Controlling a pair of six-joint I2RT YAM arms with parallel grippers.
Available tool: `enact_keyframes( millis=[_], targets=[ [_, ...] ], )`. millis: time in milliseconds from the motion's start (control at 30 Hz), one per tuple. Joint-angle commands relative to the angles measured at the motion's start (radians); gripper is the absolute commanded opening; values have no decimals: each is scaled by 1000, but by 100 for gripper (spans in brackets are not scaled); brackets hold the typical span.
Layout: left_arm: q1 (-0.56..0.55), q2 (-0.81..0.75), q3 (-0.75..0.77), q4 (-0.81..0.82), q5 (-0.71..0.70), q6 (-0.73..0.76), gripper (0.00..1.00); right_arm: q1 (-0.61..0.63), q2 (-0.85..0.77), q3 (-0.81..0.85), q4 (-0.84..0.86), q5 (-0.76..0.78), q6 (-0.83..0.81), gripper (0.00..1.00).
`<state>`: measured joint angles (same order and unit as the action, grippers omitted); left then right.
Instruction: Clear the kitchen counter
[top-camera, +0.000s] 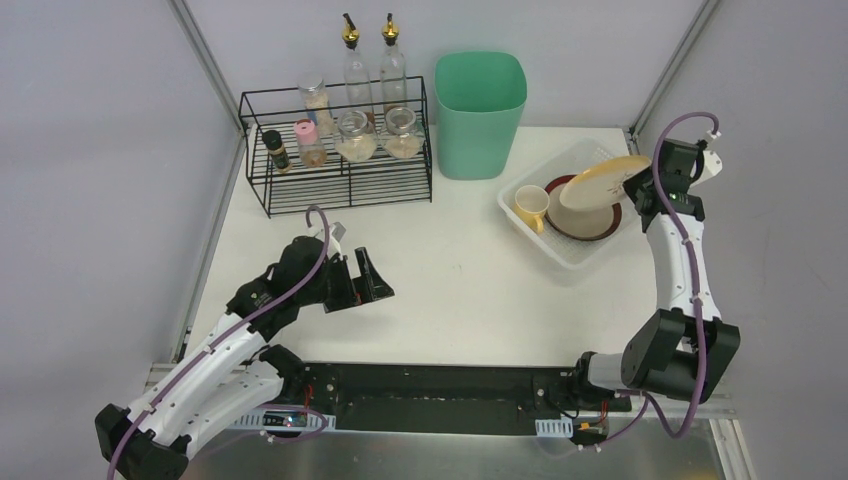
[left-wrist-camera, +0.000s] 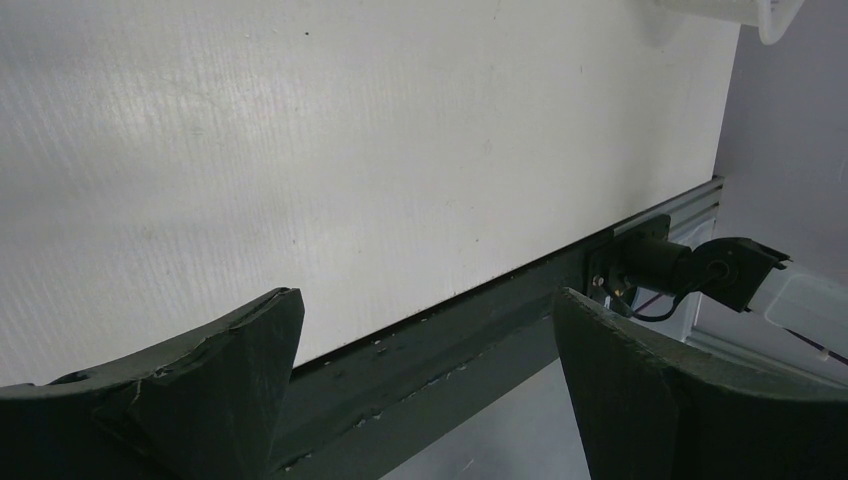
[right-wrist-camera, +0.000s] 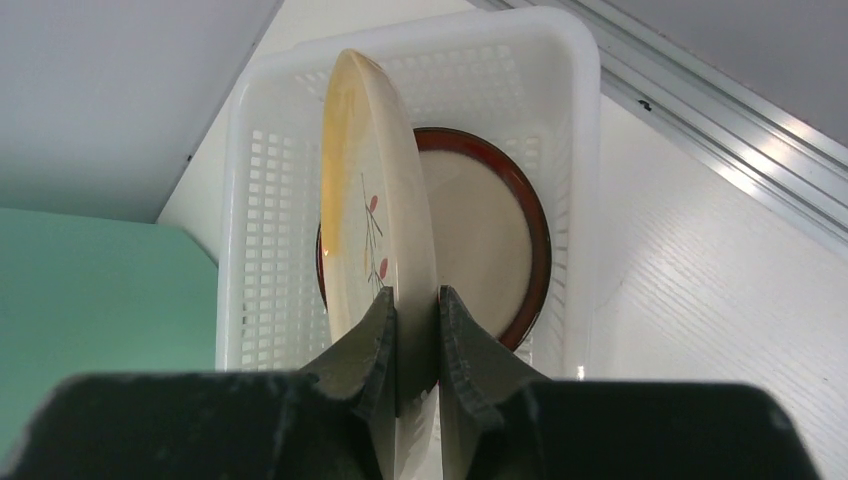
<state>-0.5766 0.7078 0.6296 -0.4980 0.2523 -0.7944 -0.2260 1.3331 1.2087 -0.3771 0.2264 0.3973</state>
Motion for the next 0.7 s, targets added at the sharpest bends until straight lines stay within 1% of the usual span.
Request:
enact_keyframes(
  millis=[0, 333, 667],
  targets=[
    [-5, -16, 7, 24, 9, 20, 99, -8, -32, -13, 268, -36, 75, 0],
    [-5, -33, -10, 24, 8, 14, 99, -9, 5, -129, 445, -66, 136, 0],
    [-5, -29, -14, 26, 2, 9, 99, -8, 24, -222, 560, -92, 149, 0]
  ],
)
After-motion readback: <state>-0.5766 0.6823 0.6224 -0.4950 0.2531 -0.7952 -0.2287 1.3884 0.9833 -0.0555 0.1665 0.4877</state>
